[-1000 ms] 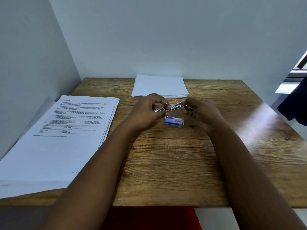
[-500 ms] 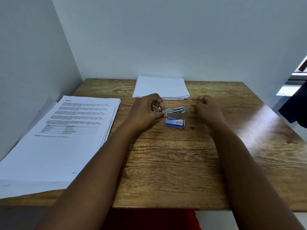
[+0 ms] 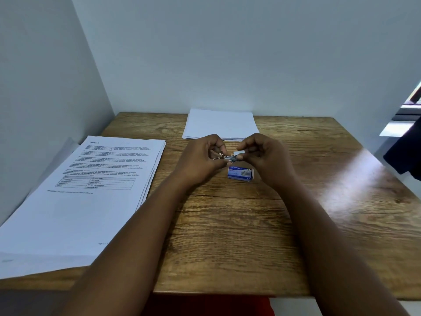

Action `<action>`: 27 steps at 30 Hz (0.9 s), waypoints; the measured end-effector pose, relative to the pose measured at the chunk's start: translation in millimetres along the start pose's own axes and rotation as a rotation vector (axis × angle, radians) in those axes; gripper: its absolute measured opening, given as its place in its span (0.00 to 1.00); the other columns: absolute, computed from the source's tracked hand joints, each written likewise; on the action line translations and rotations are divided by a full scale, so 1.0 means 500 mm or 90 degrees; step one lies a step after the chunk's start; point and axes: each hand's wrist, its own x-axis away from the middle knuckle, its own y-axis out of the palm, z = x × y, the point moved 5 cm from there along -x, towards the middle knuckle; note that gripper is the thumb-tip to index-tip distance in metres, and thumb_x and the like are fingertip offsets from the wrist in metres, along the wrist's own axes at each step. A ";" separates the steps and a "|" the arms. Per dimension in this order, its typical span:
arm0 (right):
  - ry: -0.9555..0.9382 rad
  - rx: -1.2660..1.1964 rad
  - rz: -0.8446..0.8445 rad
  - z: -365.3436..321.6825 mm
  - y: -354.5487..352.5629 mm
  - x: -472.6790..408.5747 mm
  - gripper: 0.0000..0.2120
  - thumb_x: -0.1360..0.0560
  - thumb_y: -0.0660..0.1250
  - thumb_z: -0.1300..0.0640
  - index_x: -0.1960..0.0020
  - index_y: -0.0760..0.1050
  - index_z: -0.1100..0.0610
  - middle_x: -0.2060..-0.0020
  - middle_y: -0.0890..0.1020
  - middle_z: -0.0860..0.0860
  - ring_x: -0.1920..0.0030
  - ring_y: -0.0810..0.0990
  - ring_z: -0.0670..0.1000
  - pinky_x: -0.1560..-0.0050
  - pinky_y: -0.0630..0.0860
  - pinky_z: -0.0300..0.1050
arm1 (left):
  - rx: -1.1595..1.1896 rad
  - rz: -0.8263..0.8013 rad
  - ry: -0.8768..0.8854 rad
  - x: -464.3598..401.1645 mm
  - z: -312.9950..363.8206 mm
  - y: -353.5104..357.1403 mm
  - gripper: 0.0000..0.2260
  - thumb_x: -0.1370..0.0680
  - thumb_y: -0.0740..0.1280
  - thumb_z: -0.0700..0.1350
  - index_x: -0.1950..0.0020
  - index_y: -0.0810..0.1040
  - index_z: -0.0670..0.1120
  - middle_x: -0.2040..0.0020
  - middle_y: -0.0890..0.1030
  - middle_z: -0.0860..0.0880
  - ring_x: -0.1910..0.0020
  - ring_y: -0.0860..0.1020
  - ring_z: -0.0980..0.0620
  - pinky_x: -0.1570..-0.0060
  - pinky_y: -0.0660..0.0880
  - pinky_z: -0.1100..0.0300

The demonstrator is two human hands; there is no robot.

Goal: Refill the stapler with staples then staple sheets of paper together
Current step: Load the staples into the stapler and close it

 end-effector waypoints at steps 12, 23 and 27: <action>-0.040 0.059 0.027 -0.005 -0.005 0.001 0.06 0.29 0.74 0.69 0.56 0.83 0.60 0.62 0.85 0.51 0.62 0.83 0.39 0.61 0.76 0.29 | 0.026 0.011 -0.003 0.001 0.000 -0.003 0.11 0.31 0.80 0.42 0.57 0.79 0.50 0.59 0.85 0.50 0.67 0.76 0.61 0.65 0.73 0.63; -0.044 0.110 0.011 -0.013 0.004 0.002 0.06 0.29 0.75 0.63 0.52 0.84 0.57 0.61 0.83 0.47 0.61 0.79 0.42 0.61 0.72 0.27 | 0.019 0.013 -0.005 0.000 0.002 -0.002 0.11 0.31 0.80 0.43 0.58 0.79 0.51 0.62 0.82 0.53 0.69 0.75 0.64 0.68 0.70 0.69; -0.079 0.165 0.059 -0.012 -0.004 0.001 0.07 0.30 0.74 0.65 0.54 0.83 0.57 0.57 0.78 0.49 0.55 0.75 0.49 0.58 0.68 0.32 | 0.026 0.021 -0.007 0.000 0.001 -0.002 0.11 0.31 0.80 0.43 0.57 0.80 0.49 0.64 0.81 0.55 0.70 0.74 0.65 0.71 0.68 0.73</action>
